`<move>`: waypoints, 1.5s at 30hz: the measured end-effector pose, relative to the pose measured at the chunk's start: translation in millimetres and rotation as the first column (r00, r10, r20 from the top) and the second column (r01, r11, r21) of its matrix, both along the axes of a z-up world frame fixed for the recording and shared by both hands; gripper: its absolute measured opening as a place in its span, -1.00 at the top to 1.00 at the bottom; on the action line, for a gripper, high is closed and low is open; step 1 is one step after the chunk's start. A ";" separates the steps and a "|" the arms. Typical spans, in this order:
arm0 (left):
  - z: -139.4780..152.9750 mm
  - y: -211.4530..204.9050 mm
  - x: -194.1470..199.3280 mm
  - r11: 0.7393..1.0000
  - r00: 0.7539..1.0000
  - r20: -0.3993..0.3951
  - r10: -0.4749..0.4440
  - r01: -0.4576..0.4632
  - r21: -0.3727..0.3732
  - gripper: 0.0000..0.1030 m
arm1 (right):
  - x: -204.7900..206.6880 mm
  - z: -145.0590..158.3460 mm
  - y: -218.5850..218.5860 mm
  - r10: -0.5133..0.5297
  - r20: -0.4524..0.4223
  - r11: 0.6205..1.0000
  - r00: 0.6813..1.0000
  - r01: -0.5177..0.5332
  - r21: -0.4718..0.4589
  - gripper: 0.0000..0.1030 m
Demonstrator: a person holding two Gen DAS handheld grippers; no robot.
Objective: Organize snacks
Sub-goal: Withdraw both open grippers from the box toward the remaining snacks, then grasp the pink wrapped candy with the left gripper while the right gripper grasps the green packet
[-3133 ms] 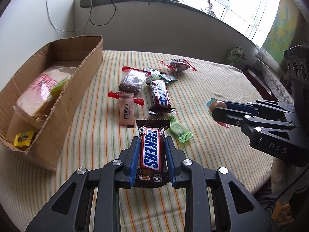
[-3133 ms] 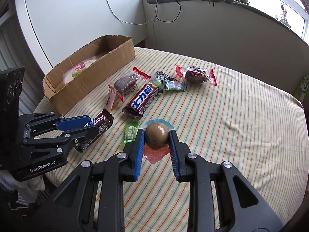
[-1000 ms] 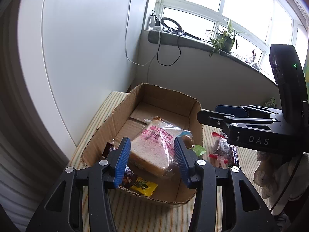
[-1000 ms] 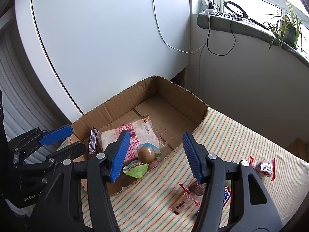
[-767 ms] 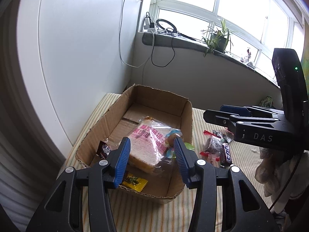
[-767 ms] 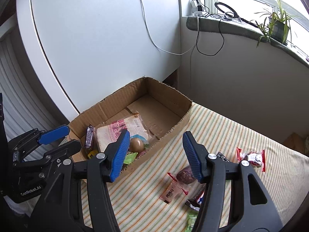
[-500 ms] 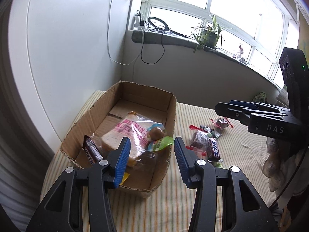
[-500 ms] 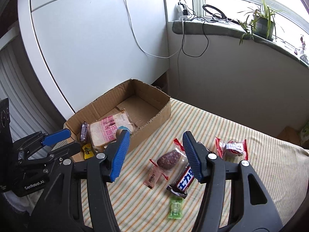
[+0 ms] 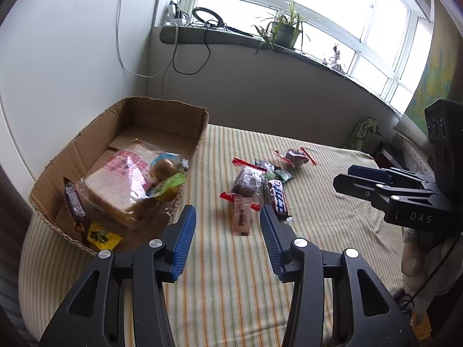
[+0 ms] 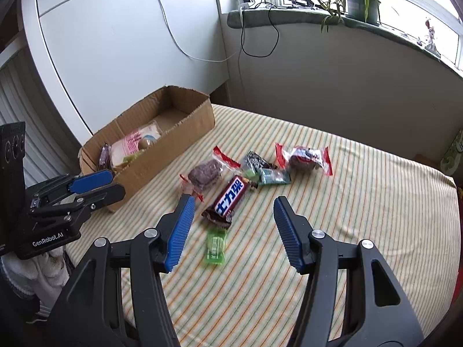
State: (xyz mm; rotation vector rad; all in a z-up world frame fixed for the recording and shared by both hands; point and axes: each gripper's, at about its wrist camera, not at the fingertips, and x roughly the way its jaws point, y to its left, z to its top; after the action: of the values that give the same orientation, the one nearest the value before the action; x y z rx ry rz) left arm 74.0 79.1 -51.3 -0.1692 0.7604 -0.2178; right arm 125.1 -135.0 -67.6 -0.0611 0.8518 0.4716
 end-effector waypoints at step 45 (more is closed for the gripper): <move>-66.8 -37.3 60.7 0.997 0.981 -0.186 -0.046 0.056 0.048 0.63 | 0.9 -80.5 41.3 0.103 -0.135 0.986 0.986 -0.119 -0.115 0.52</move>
State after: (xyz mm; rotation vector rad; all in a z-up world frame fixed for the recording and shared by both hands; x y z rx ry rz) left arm 134.7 41.8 -118.0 -0.1204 0.9550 -0.2326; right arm 125.9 -93.7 -148.1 -0.1943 1.0069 0.5321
